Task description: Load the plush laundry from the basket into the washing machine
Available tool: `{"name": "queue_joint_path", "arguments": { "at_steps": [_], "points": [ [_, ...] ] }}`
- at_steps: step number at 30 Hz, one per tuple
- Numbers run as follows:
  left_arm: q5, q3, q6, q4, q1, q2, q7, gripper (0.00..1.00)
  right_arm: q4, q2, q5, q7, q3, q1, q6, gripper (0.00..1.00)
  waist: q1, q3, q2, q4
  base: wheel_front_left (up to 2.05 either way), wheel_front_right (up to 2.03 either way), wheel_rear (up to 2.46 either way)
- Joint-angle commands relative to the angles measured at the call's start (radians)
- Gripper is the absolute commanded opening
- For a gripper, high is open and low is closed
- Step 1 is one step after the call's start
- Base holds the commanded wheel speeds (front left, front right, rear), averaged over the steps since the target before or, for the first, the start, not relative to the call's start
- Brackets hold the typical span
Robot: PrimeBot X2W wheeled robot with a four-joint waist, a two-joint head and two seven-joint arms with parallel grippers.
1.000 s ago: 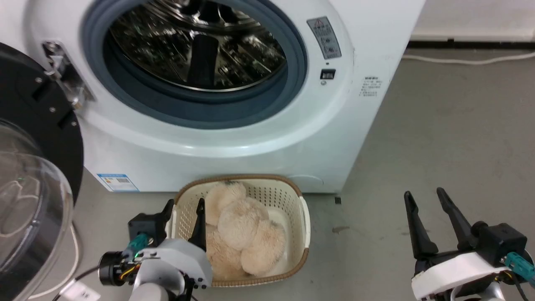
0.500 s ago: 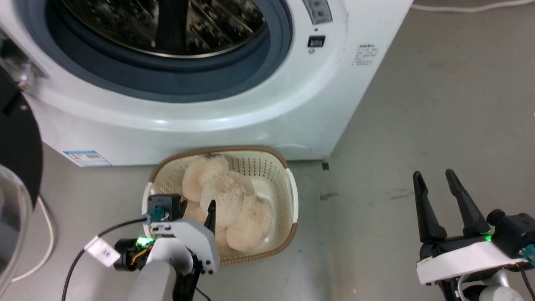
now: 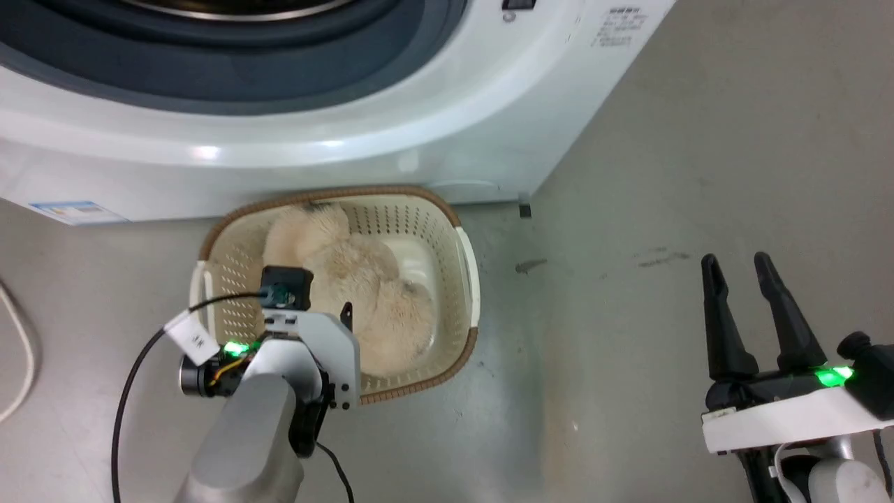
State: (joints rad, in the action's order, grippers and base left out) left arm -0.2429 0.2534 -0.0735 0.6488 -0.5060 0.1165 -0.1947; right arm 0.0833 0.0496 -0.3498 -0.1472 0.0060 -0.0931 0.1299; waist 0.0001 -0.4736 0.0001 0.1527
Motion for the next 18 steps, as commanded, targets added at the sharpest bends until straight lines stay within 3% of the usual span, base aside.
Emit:
{"name": "queue_joint_path", "arguments": {
  "at_steps": [1,11,18],
  "points": [
    [0.003,0.016,-0.01,0.026,-0.032,0.011,-0.011,1.0,0.011,0.0,-0.016,-0.012,0.001,-0.021,0.001,1.0,-0.0001,-0.034,-0.0001,0.013,0.0,0.0,0.0],
    [0.04,0.121,-0.039,0.125,-0.171,0.051,-0.094,1.0,0.051,0.0,-0.069,-0.033,0.015,-0.046,0.001,1.0,-0.0001,-0.149,-0.0001,0.037,0.0,0.0,0.0],
    [0.044,0.18,-0.098,0.189,-0.277,0.093,-0.125,1.0,0.085,0.0,-0.126,-0.052,0.028,-0.067,0.001,1.0,-0.0001,-0.246,-0.0001,0.065,0.0,0.0,0.0]
  ]
}}
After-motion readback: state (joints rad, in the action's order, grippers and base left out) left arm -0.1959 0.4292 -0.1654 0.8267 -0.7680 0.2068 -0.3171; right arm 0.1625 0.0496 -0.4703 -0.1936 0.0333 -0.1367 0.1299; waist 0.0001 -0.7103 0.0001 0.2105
